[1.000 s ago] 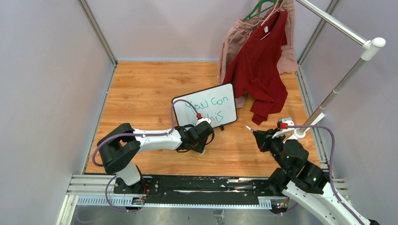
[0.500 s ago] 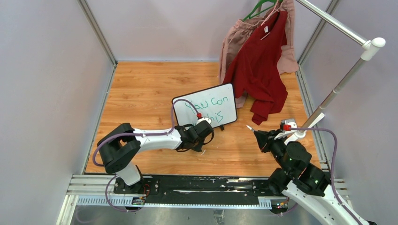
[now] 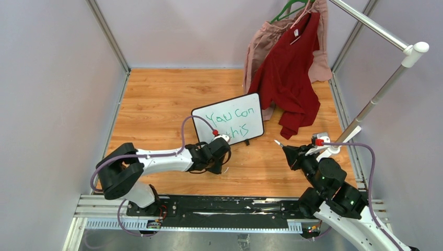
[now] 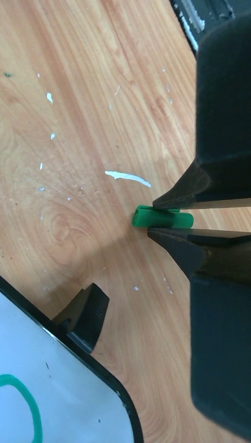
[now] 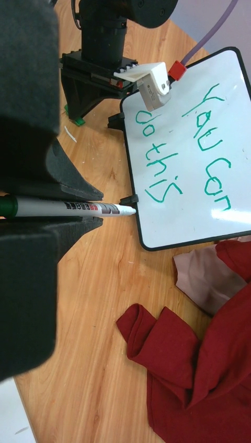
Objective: Write a sentence on the whiteboard
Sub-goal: Pick up the pen cap from the center of the board.
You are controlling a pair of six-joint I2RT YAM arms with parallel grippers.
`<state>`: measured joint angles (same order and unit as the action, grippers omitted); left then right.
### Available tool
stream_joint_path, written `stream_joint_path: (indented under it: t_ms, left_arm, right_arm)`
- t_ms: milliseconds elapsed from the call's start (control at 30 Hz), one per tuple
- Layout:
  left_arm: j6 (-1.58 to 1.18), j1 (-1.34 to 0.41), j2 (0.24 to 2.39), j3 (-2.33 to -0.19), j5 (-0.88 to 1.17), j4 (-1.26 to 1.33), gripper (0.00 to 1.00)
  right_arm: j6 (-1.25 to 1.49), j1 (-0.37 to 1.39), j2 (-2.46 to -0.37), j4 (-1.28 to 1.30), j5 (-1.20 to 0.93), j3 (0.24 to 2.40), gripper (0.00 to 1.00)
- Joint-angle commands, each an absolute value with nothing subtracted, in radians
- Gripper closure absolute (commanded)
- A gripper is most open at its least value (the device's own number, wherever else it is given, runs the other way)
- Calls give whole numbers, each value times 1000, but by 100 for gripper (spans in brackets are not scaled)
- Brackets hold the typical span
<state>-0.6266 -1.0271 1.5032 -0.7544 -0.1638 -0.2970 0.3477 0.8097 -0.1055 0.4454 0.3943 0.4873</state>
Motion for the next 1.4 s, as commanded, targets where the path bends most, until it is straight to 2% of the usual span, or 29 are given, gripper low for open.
stream_joint_path:
  t_ms: [0, 167, 333, 533, 733, 1000, 1367]
  left_arm:
    - [-662, -1027, 1423, -739, -146, -306, 100]
    - [-663, -1028, 1363, -729, -159, -298, 100]
    - [-663, -1028, 1369, -700, -155, -272, 100]
    - [-669, -1028, 1359, -647, -152, -236, 100]
    - [-661, -1028, 1337, -613, -150, -223, 100]
    - [-669, -1027, 1311, -582, -140, -199, 100]
    - [-675, -1027, 1285, -560, -139, -189, 100]
  right_arm:
    - [347, 820, -99, 433, 404, 475, 100]
    - [349, 820, -116, 401, 384, 456, 100]
    - [349, 821, -208, 226, 383, 384, 100]
    - [355, 820, -400, -115, 423, 292, 100]
    - [356, 820, -627, -330, 452, 275, 100]
    - [349, 818, -821, -435, 460, 305, 100]
    - [360, 808, -926, -549, 474, 295, 100]
